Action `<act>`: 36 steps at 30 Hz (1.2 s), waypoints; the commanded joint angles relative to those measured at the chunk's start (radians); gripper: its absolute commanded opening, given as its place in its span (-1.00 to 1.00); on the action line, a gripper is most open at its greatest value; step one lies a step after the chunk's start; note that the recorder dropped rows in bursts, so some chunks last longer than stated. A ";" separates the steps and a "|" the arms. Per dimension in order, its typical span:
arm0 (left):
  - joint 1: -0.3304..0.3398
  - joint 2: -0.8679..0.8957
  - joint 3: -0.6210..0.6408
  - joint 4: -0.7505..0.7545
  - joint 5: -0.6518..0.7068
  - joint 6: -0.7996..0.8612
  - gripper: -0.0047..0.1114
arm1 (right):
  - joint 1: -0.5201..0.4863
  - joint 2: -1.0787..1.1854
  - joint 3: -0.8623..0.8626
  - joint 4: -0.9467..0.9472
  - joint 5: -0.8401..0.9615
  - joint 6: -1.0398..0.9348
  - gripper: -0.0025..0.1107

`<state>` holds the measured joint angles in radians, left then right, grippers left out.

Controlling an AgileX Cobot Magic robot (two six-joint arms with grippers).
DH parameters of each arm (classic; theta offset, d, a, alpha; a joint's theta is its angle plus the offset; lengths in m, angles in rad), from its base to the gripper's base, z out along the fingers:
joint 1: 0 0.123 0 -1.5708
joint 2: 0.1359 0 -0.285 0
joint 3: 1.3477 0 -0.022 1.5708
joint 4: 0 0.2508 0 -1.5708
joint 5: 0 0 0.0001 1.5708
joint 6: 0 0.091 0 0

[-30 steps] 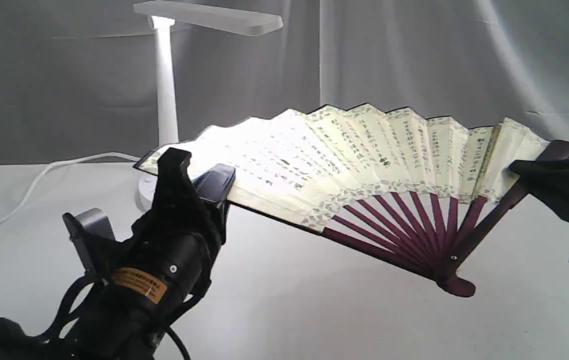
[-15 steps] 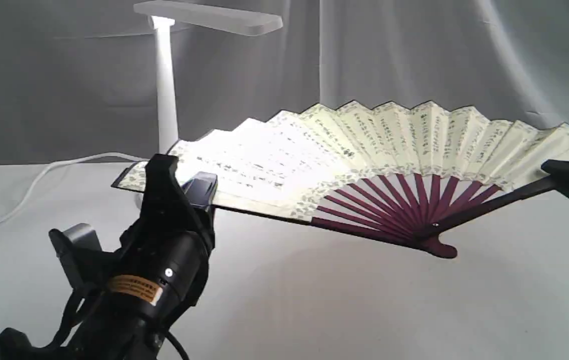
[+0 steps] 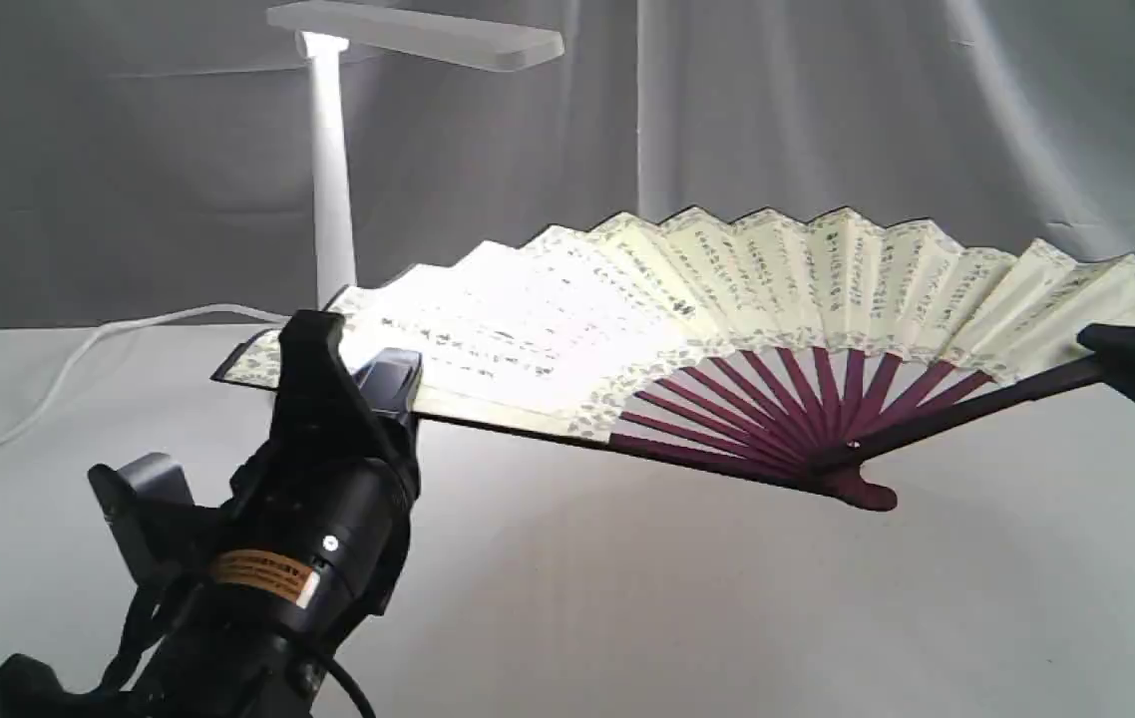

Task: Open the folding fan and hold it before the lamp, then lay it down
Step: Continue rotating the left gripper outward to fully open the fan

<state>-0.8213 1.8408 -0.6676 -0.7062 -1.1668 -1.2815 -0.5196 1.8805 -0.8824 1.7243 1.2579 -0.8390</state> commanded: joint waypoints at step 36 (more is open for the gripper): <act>0.003 -0.117 0.030 -0.135 -0.054 0.030 -0.92 | 0.053 -0.003 -0.004 0.020 -0.037 -0.042 -0.96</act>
<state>-0.8234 1.7515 -0.6479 -0.7763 -1.1366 -1.2103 -0.4711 1.8805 -0.8824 1.7711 1.2670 -0.8259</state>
